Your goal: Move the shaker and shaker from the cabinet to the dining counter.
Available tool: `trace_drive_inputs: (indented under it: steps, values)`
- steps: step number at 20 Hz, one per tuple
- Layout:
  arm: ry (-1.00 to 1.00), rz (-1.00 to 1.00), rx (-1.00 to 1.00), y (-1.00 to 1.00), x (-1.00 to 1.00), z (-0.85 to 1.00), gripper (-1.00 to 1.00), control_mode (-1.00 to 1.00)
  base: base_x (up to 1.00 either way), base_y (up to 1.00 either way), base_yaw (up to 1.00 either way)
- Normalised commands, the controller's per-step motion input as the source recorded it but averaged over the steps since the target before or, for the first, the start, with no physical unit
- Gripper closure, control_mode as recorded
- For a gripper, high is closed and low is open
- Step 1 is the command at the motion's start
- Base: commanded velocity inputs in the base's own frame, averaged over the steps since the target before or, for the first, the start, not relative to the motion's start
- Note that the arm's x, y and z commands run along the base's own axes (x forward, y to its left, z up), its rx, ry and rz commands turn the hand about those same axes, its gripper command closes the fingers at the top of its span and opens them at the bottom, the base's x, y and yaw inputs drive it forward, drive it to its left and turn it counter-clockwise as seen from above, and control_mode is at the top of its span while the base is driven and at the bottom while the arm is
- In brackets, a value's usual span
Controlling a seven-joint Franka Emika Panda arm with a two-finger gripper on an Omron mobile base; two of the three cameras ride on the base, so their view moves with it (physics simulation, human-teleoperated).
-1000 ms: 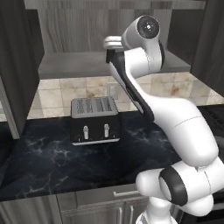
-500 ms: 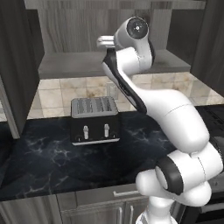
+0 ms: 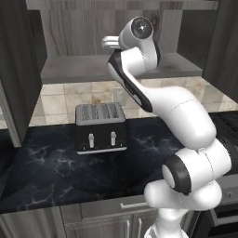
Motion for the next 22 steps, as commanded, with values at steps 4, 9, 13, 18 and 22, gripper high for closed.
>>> trace_drive_inputs:
  steps: [4,9,13,18,22]
  values:
    - [0.0,0.0,0.0,0.0,0.17,0.0,-1.0,-1.0,0.0,0.0,0.0]
    - [0.02,0.0,0.0,0.0,0.21,-0.05,-1.0,-1.0,0.0,0.0,0.0]
    - [0.04,0.0,0.0,0.0,0.23,-0.11,-1.0,-1.0,0.0,0.0,0.0]
    - [0.04,0.0,0.0,0.0,0.2,-0.13,-1.0,-1.0,0.0,0.0,0.0]
    - [0.03,0.0,0.0,0.0,0.18,-0.09,-1.0,-1.0,0.0,0.0,0.0]
